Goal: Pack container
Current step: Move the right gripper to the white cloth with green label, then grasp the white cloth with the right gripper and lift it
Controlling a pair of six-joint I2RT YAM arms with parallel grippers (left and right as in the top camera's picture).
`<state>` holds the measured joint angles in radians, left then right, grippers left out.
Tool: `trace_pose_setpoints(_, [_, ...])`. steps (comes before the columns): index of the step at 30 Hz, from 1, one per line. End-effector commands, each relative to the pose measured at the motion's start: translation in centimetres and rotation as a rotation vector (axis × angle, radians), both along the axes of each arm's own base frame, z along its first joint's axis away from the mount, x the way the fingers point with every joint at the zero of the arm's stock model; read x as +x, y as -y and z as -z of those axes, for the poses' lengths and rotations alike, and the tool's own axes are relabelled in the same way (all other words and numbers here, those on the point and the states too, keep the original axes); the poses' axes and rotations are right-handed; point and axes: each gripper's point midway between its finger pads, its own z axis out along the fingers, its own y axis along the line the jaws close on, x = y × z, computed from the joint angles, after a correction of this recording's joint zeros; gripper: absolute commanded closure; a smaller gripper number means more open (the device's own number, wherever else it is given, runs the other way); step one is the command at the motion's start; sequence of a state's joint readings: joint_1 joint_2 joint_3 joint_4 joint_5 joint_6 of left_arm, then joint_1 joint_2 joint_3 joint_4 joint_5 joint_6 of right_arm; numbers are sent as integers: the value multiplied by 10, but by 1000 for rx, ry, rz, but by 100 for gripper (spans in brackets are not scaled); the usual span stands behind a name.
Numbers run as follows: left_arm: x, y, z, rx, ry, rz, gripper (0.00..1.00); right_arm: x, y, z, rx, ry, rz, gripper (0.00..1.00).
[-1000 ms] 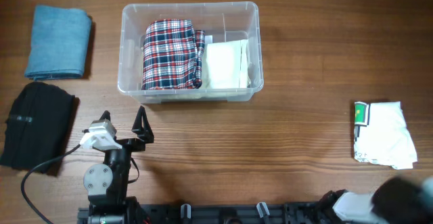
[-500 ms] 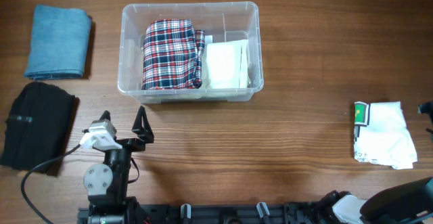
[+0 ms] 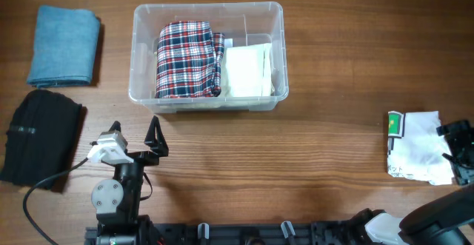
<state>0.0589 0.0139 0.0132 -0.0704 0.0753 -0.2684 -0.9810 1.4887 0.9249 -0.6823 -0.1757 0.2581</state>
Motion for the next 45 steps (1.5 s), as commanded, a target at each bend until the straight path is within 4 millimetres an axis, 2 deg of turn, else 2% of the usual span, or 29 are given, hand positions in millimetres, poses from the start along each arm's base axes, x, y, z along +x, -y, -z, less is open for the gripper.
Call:
trace_pose_setpoints(1, [0, 0, 2, 2, -1, -1, 0, 17, 3, -1, -55, 69, -159, 0])
trace_pose_setpoints(6, [0, 0, 2, 2, -1, -1, 0, 33, 30, -16, -253, 95, -309, 0])
trace_pose_setpoints(9, [0, 0, 2, 2, -1, -1, 0, 36, 34, -15, -277, 92, -330, 0])
trace_pose_setpoints(14, [0, 0, 2, 2, -1, -1, 0, 22, 11, 23, -76, 35, -266, 1])
trace_pose_setpoints(17, [0, 0, 2, 2, -1, -1, 0, 26, -2, 28, 23, 73, -206, 9])
trace_pose_setpoints(22, [0, 0, 2, 2, -1, -1, 0, 21, -10, 33, 60, 47, -180, 10])
trace_pose_setpoints(26, [0, 0, 2, 2, -1, -1, 0, 14, -22, 44, 109, 40, -138, 11])
trace_pose_setpoints(32, [0, 0, 2, 2, -1, -1, 0, 47, -44, 58, 70, 103, -199, 13])
trace_pose_setpoints(34, [0, 0, 2, 2, -1, -1, 0, 68, -51, 55, 53, 150, -192, 14])
trace_pose_setpoints(36, [0, 0, 2, 2, -1, -1, 0, 100, -65, 46, 30, 214, -219, 17])
trace_pose_setpoints(39, [0, 0, 2, 2, -1, -1, 0, 122, -74, 38, 3, 254, -217, 19])
trace_pose_setpoints(42, [0, 0, 2, 2, -1, -1, 0, 132, -66, 23, -19, 277, -219, 19])
trace_pose_setpoints(45, [0, 0, 2, 2, -1, -1, 0, 142, -60, -1, -47, 292, -250, 18])
